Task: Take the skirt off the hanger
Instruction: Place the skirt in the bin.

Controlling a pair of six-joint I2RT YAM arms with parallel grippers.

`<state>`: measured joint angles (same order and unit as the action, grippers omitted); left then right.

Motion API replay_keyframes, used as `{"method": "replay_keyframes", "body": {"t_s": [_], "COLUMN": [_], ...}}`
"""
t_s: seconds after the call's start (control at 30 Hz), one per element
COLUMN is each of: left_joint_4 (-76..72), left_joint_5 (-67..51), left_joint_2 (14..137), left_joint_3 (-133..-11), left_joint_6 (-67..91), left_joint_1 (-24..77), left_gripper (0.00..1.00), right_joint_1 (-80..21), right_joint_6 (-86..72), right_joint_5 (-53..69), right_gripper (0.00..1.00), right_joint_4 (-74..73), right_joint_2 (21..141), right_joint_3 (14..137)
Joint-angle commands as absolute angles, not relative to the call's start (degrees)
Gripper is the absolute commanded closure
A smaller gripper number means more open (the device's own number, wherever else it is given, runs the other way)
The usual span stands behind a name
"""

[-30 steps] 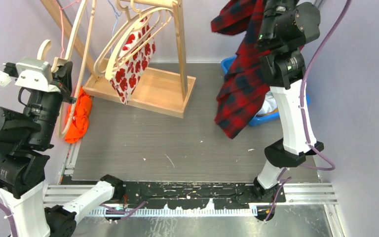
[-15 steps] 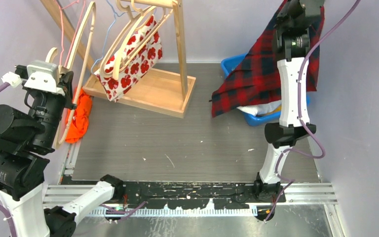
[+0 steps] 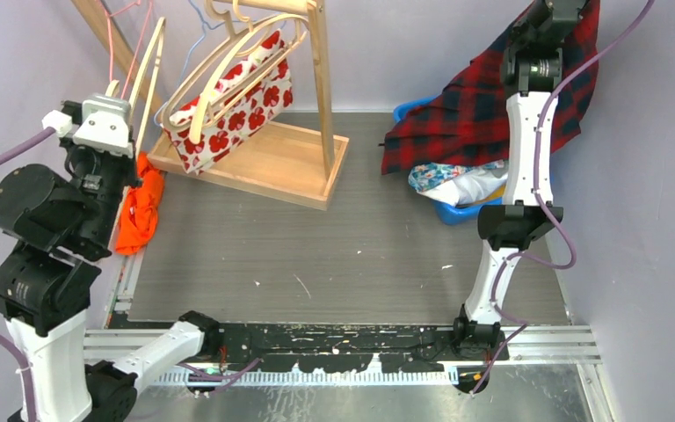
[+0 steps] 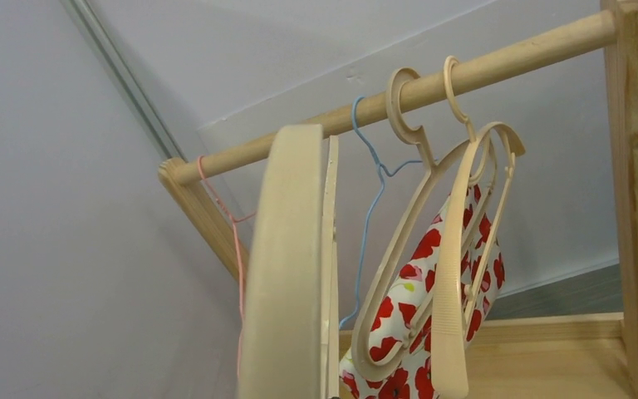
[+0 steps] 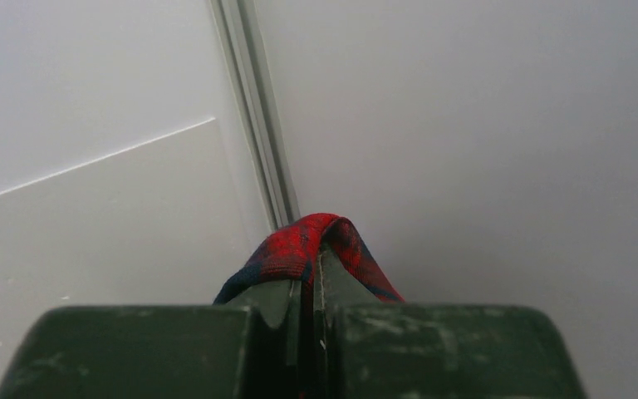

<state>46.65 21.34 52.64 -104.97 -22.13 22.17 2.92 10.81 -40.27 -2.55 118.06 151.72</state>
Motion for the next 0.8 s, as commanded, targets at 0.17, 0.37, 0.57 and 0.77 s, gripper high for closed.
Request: {"method": "replay_keyframes", "body": {"t_s": [0.17, 0.37, 0.57, 0.77], "left_joint_4": [44.89, 43.72, 38.77, 36.30], "left_joint_5": [25.09, 27.34, 33.34, 35.86], "left_joint_2": [57.59, 63.27, 60.24, 56.43], "left_joint_3": [-104.39, -106.94, -107.65, -105.73], "left_joint_6": [-25.05, -24.27, -25.15, -30.00], "left_joint_1": [22.28, 22.33, 22.32, 22.35], "left_gripper": [1.00, 1.00, 1.00, 1.00], "right_joint_1": [-2.34, -8.75, -9.63, -12.50], "right_joint_6": [3.70, -11.88, -27.81, -31.45], "right_joint_5": [-34.23, -25.96, -18.90, -14.14], "right_gripper": [0.99, 0.99, 0.99, 0.99], "right_joint_4": [6.68, 9.48, 11.42, 12.52], "right_joint_2": [104.95, 99.94, 95.68, 93.94], "right_joint_3": [118.08, 97.72, 87.53, 89.89]}}
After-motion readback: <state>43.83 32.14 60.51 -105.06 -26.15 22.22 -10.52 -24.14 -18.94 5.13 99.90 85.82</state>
